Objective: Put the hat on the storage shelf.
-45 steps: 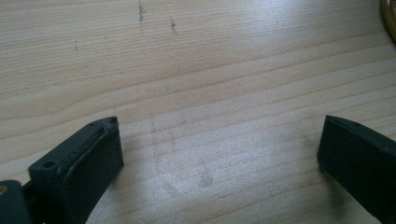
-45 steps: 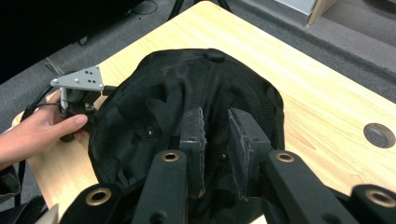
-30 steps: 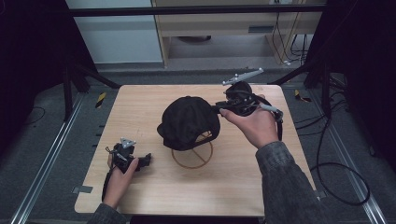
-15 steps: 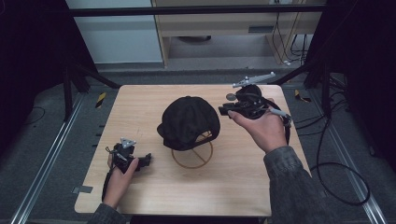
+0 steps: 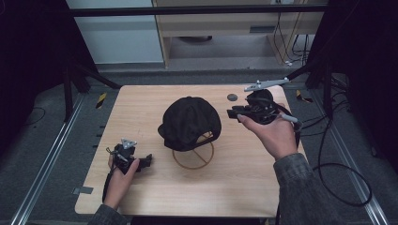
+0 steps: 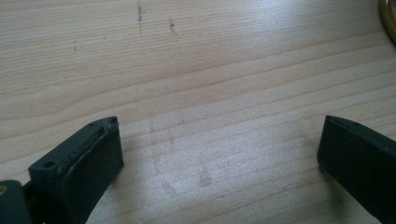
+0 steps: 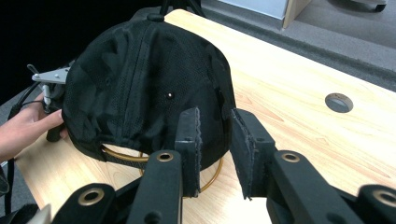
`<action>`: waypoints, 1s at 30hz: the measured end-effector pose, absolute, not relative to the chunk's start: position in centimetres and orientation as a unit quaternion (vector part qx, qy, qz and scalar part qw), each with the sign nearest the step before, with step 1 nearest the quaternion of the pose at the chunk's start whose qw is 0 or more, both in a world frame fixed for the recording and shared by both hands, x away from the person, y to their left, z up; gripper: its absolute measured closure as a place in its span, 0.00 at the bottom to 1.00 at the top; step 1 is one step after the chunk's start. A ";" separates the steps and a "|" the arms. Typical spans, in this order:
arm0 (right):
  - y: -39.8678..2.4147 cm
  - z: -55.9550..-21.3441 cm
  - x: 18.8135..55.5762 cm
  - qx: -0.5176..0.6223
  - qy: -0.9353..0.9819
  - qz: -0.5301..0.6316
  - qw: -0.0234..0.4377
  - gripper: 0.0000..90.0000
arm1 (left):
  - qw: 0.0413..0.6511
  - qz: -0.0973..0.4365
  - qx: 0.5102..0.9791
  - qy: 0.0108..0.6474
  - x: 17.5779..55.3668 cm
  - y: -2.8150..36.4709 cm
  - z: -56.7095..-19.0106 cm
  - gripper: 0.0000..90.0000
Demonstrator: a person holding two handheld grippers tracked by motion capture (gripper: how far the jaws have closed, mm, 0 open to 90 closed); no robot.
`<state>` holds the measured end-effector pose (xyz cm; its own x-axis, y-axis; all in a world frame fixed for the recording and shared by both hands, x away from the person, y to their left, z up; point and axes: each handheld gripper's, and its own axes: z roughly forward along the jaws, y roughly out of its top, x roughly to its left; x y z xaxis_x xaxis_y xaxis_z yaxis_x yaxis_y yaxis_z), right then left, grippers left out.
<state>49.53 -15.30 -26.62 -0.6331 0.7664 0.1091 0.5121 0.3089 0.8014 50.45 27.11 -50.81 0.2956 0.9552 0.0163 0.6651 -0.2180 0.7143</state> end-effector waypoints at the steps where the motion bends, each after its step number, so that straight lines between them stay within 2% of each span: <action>1: -15.4 -26.6 49.5 0.404 0.795 0.428 0.147 0.80 | 0.307 0.236 0.744 0.544 50.5 27.1 -50.8 0.00; 14: -16.6 -26.9 48.9 0.415 0.783 0.437 0.152 0.72 | 0.307 0.236 0.745 0.544 50.4 27.1 -50.8 0.00; 25: -17.5 -26.9 48.7 0.425 0.774 0.440 0.161 0.54 | 0.307 0.235 0.746 0.543 50.4 27.0 -50.8 0.00; 30: -18.1 -27.0 48.5 0.435 0.767 0.439 0.171 0.41 | 0.307 0.235 0.746 0.542 50.4 27.0 -50.8 0.00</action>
<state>48.54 -18.11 -27.02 -0.5632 0.8176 0.1198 0.5179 0.2363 0.8222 50.41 27.01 -50.80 0.3017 0.9532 0.0172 0.6645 -0.2232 0.7132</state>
